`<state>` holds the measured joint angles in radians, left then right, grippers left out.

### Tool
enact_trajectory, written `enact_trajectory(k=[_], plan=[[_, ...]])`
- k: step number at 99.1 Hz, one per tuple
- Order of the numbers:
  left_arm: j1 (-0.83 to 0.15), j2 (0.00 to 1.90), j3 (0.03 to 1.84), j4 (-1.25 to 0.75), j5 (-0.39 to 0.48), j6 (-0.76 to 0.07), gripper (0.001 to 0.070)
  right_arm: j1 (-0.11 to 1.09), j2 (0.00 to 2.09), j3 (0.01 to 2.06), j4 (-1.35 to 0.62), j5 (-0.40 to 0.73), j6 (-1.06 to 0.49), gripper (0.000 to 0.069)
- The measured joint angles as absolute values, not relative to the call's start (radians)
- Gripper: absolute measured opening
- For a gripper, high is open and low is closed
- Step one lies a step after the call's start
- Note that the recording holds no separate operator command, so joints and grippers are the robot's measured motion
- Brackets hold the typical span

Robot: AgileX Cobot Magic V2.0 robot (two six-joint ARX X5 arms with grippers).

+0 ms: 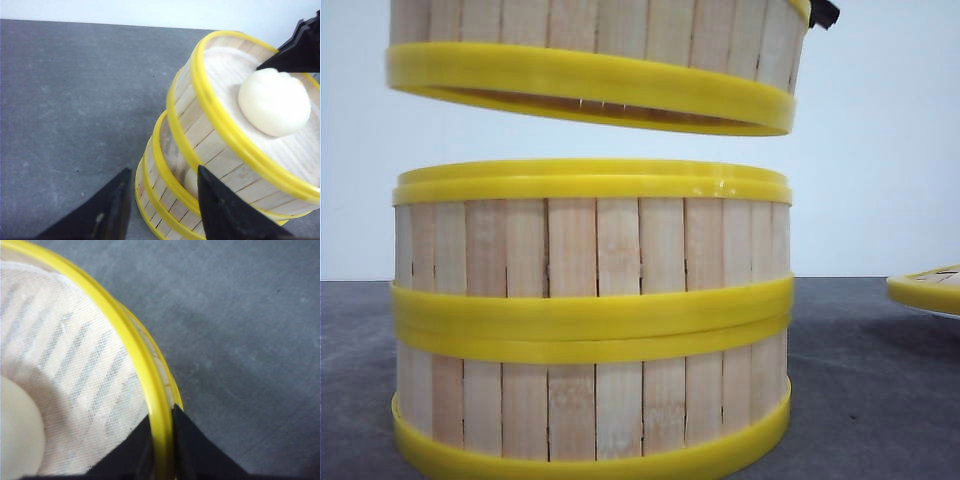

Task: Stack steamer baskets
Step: 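Lift the basket with the right gripper and lower it onto the stack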

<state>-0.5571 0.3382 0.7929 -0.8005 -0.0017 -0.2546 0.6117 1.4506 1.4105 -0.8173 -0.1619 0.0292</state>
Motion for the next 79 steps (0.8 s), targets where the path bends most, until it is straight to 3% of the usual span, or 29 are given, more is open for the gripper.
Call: enact_trajectory(k=[79], plan=[[-0.557, 0.338, 0.793, -0.801, 0.006, -0.255, 0.0237, 0.613, 1.513, 1.411, -0.837, -0.126, 0.049, 0.0028]])
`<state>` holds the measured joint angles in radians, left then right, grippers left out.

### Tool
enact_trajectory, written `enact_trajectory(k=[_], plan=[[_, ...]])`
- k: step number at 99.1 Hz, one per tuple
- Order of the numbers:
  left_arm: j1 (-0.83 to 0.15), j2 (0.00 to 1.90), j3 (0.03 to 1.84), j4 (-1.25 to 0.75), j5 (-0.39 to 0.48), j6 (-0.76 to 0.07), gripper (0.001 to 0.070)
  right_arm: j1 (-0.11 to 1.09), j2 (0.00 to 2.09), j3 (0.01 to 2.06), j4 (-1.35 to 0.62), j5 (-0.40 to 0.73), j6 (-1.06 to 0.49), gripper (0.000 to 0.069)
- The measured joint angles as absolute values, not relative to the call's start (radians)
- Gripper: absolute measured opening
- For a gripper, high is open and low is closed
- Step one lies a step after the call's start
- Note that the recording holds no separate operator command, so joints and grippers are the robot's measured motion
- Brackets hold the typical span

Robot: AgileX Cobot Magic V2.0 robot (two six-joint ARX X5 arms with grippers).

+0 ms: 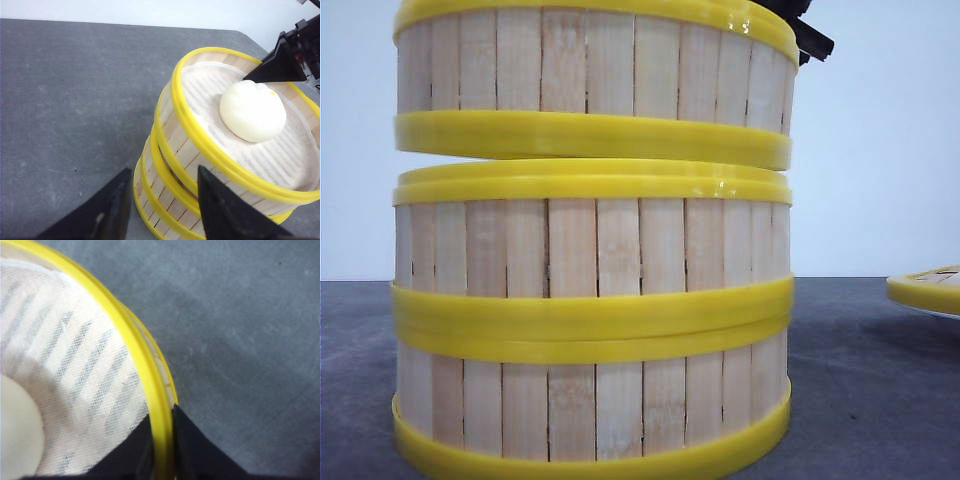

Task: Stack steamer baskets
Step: 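Lift the basket with the right gripper and lower it onto the stack, then open the right gripper and withdraw it from the stack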

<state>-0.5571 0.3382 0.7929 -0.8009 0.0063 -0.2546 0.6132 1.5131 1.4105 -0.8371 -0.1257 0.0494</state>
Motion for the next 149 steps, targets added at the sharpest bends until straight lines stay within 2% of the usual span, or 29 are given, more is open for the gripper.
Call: enact_trajectory(k=[74, 81, 92, 99, 125, 137, 149], plan=[[-0.557, 0.338, 0.793, -0.797, 0.006, -0.254, 0.0237, 0.622, 1.563, 1.411, -0.850, -0.120, 0.056, 0.0029], [-0.557, 0.338, 0.793, -0.797, 0.006, -0.253, 0.0237, 0.622, 1.563, 1.411, -0.844, -0.126, 0.057, 0.0074], [-0.557, 0.338, 0.793, -0.797, 0.006, -0.251, 0.0237, 0.623, 1.563, 1.411, -0.829, -0.129, 0.059, 0.0223], [-0.557, 0.338, 0.793, -0.797, 0.006, -0.251, 0.0237, 0.622, 1.563, 1.411, -0.818, -0.129, 0.060, 0.0266], [-0.557, 0.338, 0.793, -0.797, 0.006, -0.251, 0.0237, 0.613, 1.487, 1.411, -0.800, -0.097, 0.060, 0.0287], [-0.557, 0.338, 0.793, -0.797, 0.006, -0.250, 0.0237, 0.603, 1.383, 1.411, -0.796, -0.010, 0.060, 0.0287], [-0.557, 0.338, 0.793, -0.797, 0.006, -0.242, 0.0237, 0.600, 1.268, 1.411, -0.797, 0.132, 0.060, 0.0287]])
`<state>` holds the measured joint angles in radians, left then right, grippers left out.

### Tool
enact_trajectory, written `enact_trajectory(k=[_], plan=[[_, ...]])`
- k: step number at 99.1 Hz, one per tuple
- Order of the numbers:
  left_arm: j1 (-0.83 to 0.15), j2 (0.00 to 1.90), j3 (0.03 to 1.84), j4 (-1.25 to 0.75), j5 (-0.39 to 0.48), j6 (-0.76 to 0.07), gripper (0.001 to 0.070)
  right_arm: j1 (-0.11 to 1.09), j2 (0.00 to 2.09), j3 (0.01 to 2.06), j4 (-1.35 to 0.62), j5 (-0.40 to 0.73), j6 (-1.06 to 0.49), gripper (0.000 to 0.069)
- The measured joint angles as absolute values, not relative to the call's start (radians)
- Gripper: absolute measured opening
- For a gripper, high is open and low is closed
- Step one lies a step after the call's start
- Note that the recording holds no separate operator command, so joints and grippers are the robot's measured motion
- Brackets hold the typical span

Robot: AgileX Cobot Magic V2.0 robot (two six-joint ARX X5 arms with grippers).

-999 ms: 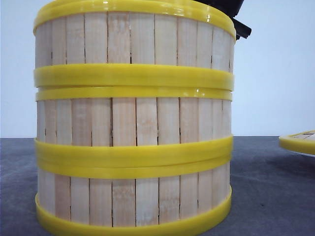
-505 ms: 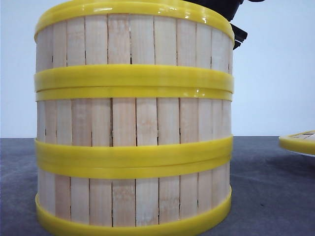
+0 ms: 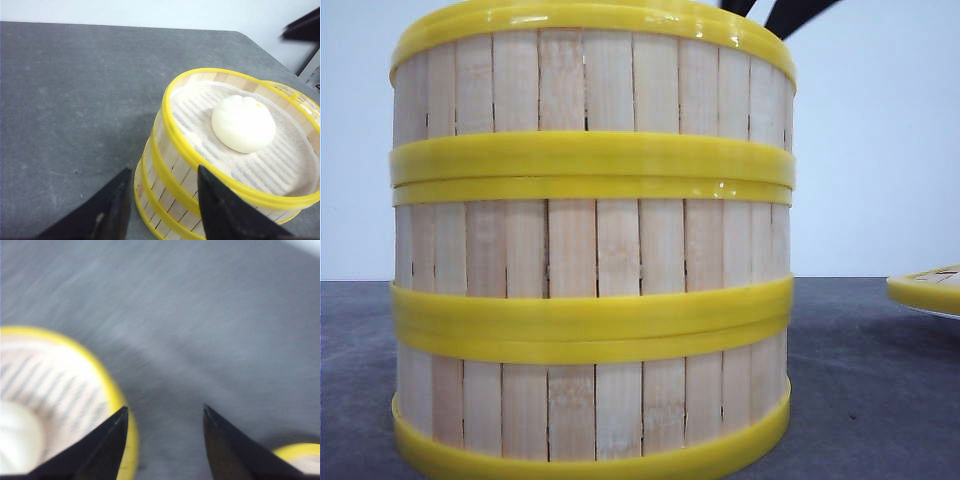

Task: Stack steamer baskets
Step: 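Open the right gripper and withdraw it from the stack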

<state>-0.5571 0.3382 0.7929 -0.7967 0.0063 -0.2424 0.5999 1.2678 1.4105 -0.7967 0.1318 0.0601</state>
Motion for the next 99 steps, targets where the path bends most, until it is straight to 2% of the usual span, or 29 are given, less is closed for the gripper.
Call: enact_trajectory(k=[18, 35, 45, 69, 85, 99], plan=[[-0.557, 0.338, 0.793, -0.795, 0.006, -0.227, 0.0237, 0.580, 1.113, 1.411, -0.823, 0.339, 0.062, 0.0287], [-0.557, 0.338, 0.793, -0.776, 0.006, -0.223, 0.0237, 0.495, 1.048, 1.411, -0.912, 0.367, 0.076, 0.0287], [-0.557, 0.338, 0.793, -0.775, 0.006, -0.216, 0.0237, 0.410, 1.061, 1.411, -0.973, 0.351, 0.083, 0.0287], [-0.557, 0.338, 0.793, -0.774, 0.006, -0.205, 0.0237, 0.204, 1.118, 1.394, -0.987, 0.184, 0.083, 0.0287], [-0.557, 0.338, 0.793, -0.775, 0.006, -0.203, 0.0237, 0.107, 1.150, 1.292, -0.949, 0.106, 0.083, 0.0287], [-0.557, 0.338, 0.793, -0.774, 0.006, -0.203, 0.0237, 0.058, 1.180, 1.170, -0.871, 0.097, 0.084, 0.0287]])
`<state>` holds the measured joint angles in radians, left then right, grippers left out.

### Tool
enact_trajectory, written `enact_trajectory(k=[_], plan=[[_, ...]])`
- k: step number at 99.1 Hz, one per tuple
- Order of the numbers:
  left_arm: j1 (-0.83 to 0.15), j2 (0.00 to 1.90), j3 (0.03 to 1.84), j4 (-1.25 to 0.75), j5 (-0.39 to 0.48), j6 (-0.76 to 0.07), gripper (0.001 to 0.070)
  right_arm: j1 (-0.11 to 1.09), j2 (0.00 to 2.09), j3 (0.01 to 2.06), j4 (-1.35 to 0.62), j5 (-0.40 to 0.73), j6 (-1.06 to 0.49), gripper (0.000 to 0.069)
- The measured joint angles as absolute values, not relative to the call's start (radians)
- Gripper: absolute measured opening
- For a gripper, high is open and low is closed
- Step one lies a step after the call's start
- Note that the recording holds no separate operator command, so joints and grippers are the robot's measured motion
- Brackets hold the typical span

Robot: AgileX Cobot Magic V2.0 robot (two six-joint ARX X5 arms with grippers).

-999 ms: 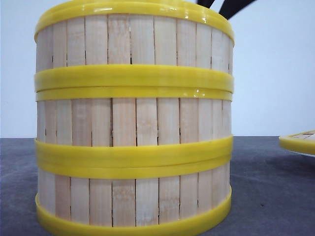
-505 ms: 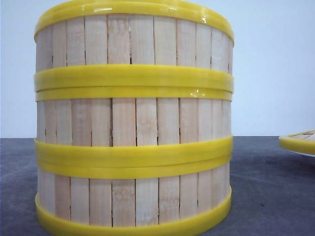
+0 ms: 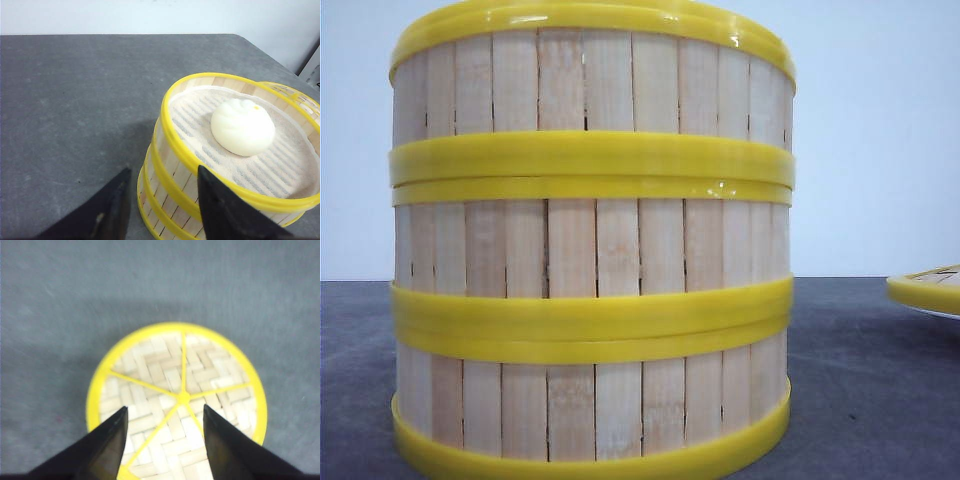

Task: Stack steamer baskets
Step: 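Open the right gripper and withdraw it from the stack, then grasp the center of the woven bamboo lid with the right gripper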

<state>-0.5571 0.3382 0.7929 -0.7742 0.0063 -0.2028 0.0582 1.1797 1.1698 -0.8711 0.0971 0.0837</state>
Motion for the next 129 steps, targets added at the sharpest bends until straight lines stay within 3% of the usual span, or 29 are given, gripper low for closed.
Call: enact_trajectory(k=[17, 96, 129], plan=[[-0.557, 0.338, 0.793, -0.775, 0.006, -0.203, 0.0237, 0.023, 1.239, 1.089, -0.809, 0.096, 0.086, 0.0287], [-0.557, 0.338, 0.793, -0.778, 0.006, -0.203, 0.0237, -0.040, 1.478, 1.086, -0.736, 0.076, 0.105, 0.0270], [-0.557, 0.338, 0.793, -0.778, 0.006, -0.203, 0.0237, -0.060, 1.481, 1.086, -0.712, 0.065, 0.105, 0.0135]])
